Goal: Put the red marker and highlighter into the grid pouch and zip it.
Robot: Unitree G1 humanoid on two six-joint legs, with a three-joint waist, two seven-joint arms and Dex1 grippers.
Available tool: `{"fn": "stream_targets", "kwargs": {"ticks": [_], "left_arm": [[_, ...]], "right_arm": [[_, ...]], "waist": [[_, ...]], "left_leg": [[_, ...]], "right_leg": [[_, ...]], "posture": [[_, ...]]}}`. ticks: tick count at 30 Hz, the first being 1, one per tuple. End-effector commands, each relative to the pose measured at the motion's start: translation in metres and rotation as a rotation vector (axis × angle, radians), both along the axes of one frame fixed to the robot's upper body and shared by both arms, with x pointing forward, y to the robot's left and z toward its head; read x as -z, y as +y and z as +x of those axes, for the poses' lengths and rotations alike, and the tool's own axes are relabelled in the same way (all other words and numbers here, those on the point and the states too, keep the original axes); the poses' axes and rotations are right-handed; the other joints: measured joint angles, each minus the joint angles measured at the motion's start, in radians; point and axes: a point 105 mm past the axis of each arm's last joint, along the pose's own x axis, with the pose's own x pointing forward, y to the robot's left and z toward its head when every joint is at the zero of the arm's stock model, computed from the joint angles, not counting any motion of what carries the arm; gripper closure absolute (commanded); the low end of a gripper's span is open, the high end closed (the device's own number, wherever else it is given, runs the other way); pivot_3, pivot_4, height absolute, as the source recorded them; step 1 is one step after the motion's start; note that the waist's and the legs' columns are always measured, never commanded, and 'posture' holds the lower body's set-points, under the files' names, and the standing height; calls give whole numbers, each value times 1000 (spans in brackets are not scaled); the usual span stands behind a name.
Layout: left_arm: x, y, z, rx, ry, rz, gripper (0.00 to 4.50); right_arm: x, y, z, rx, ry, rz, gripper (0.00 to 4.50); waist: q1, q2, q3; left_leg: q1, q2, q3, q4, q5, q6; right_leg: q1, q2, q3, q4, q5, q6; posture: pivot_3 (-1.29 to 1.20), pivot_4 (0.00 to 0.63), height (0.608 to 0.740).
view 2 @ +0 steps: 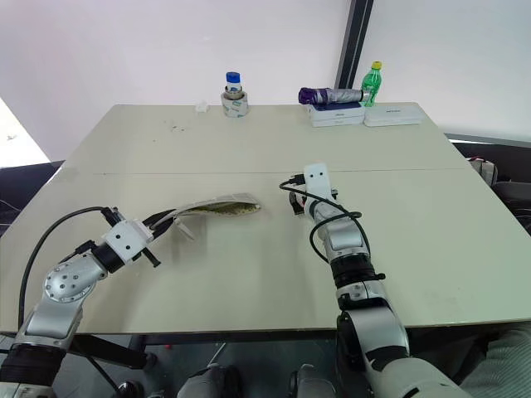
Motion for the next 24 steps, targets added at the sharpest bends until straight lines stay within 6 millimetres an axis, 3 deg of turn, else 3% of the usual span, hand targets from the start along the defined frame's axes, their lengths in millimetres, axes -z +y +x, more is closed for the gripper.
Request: {"fn": "stream_targets", "kwargs": {"ticks": [1,4,7,13,17,19,22,24], "left_arm": [[-14,-5,-2,11,-57,-6,4500],[-16,-7,0,18,-61,-7,4500],[-18,-8,1,22,-66,-6,4500],[-17,-7,0,21,-65,1,4500],[-16,-10,-1,29,-64,3,4500],[-16,-11,-1,27,-65,-7,4500],[-16,-14,-1,36,-62,-7,4500],[-16,-14,-1,42,-60,-6,4500]], "right_arm": [[-6,5,6,22,1,40,135],[4,9,7,31,48,73,135],[10,8,8,52,79,107,974],[3,0,11,62,34,97,4130],[-8,-8,10,32,-24,92,4161],[-25,-10,8,-53,-110,43,4161],[-57,9,-18,-404,-282,-102,4161],[-64,19,-44,-610,-325,-171,4161]], "waist": [[-2,0,0],[-10,0,0],[-18,0,0],[-19,0,0],[-17,0,0],[-15,0,0],[-18,1,1],[-18,2,1]], "left_leg": [[0,0,0,0,0,0],[0,0,0,0,0,0],[0,0,0,0,0,0],[0,0,0,0,0,0],[0,0,0,0,0,0],[0,0,0,0,0,0],[0,0,0,-1,0,0],[0,0,-1,-2,0,0]], "right_leg": [[0,0,0,0,0,0],[0,0,0,0,0,0],[0,0,0,0,0,0],[0,0,0,0,0,0],[0,0,0,0,0,0],[0,0,0,0,0,0],[0,-1,0,-1,0,0],[0,-1,0,-1,0,0]], "posture": [[0,150,738],[0,150,738],[0,150,738],[0,150,738],[0,150,738],[0,150,738],[0,150,738],[0,150,738]]}}
